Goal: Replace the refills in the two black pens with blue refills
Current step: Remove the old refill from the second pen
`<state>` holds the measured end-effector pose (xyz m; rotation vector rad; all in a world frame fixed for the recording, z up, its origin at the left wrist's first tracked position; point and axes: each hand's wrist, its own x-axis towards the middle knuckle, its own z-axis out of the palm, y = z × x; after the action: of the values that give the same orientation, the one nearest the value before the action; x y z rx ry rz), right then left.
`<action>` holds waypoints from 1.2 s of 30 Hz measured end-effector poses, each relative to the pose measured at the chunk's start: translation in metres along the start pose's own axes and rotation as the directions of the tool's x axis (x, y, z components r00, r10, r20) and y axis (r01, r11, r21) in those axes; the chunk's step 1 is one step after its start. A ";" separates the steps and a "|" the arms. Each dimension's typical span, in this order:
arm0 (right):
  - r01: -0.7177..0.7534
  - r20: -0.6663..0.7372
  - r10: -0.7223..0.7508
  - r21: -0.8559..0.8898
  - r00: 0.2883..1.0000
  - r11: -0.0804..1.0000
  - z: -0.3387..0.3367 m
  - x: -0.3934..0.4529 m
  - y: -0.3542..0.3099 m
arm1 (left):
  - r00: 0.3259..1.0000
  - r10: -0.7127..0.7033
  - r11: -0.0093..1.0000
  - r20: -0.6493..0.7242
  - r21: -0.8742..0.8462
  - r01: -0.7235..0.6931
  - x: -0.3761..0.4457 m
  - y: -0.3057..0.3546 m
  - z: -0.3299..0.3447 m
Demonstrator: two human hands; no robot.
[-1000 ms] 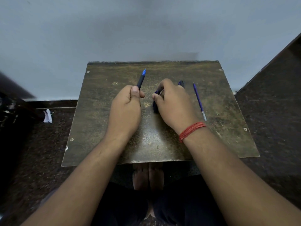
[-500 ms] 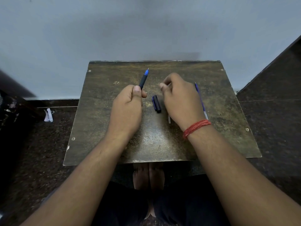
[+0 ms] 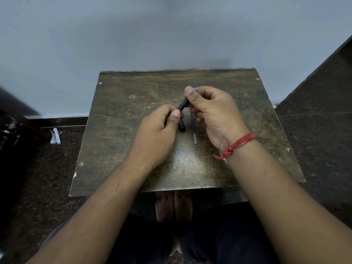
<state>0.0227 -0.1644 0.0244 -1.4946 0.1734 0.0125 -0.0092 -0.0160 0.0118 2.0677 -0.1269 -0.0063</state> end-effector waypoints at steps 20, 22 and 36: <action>0.067 0.065 -0.085 0.249 0.994 0.966 0.004 -0.001 -0.004 | 0.978 -0.110 0.786 0.176 -0.587 0.194 0.002 0.004 0.002; 0.072 0.081 -0.096 0.251 0.992 0.965 0.004 0.000 -0.003 | 0.972 -0.096 0.733 0.215 -0.646 0.215 0.002 0.004 0.002; 0.022 0.075 -0.036 0.185 0.997 0.983 -0.002 0.003 0.002 | 0.993 -0.117 0.964 0.013 -0.238 0.117 0.001 -0.001 0.003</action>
<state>0.0255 -0.1667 0.0215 -1.3097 0.0872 0.0301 -0.0086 -0.0181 0.0092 1.8322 -0.0018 -0.0891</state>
